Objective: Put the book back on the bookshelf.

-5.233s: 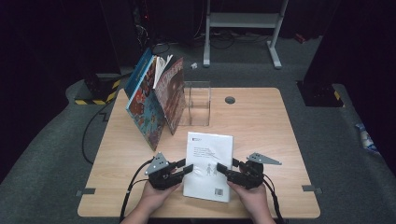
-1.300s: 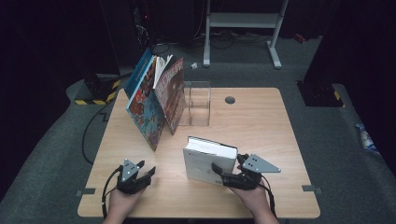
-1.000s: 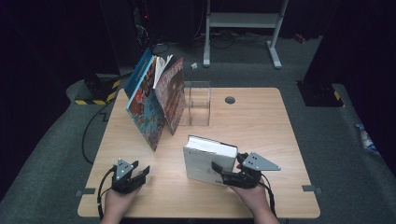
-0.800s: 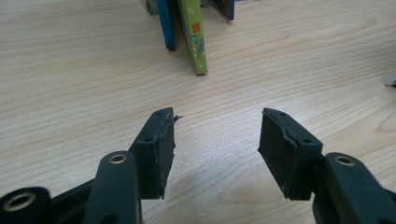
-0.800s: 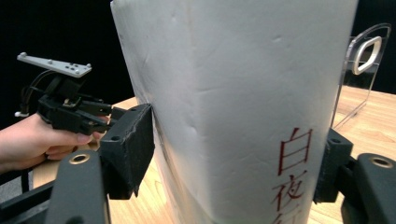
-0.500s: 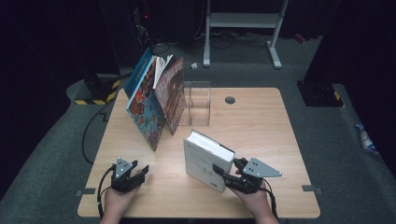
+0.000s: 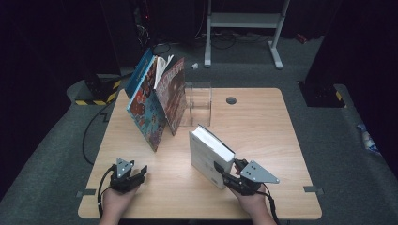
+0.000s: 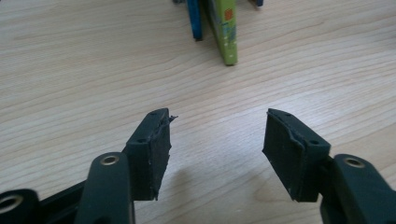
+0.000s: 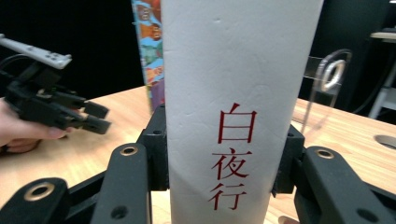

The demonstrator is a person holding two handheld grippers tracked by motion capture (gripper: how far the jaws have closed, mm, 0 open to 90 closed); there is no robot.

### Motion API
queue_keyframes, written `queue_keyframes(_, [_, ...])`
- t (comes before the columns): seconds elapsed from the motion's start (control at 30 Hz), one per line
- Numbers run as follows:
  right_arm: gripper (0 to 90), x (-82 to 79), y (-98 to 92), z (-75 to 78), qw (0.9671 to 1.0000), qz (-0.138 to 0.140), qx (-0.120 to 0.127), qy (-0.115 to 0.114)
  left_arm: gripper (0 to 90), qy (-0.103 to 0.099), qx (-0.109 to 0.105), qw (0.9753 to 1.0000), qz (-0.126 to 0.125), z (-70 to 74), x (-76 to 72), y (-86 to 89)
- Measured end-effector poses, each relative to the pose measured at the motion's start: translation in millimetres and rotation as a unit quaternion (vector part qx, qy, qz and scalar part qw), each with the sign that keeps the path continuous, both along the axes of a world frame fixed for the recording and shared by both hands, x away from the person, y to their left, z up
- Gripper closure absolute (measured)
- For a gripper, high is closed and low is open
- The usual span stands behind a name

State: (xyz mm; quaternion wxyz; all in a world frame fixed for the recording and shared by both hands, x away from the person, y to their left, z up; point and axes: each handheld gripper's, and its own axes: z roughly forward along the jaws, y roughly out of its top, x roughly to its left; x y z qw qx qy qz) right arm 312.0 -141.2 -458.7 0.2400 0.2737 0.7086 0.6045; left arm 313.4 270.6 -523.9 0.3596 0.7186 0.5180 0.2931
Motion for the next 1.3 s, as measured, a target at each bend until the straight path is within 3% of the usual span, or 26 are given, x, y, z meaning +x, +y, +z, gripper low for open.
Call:
queue_keyframes(0.2, [53.2,3.2,-5.3,0.7,0.9994,-0.035,0.0,0.0,37.5,0.01,0.021,0.9996,0.014,-1.4,1.4,2.2])
queue_keyframes(0.3, [53.2,4.9,-9.4,0.9,0.9986,-0.053,-0.001,-0.001,37.9,0.007,0.053,0.9982,0.026,-2.0,2.1,0.6])
queue_keyframes(0.6, [53.0,5.9,-19.9,-0.3,0.9961,-0.088,0.002,-0.003,35.5,0.023,0.063,0.9976,0.018,-3.9,6.0,-1.2])
queue_keyframes(1.0, [51.1,3.5,-18.2,-0.3,0.9959,-0.09,0.006,0.005,34.3,0.041,0.03,0.9985,0.019,-4.2,9.2,4.8])
queue_keyframes(1.3, [42.5,7.8,-19.3,3.9,0.9951,-0.08,0.023,0.053,35.9,0.043,0.025,0.9986,0.016,-4.1,9.7,6.0])
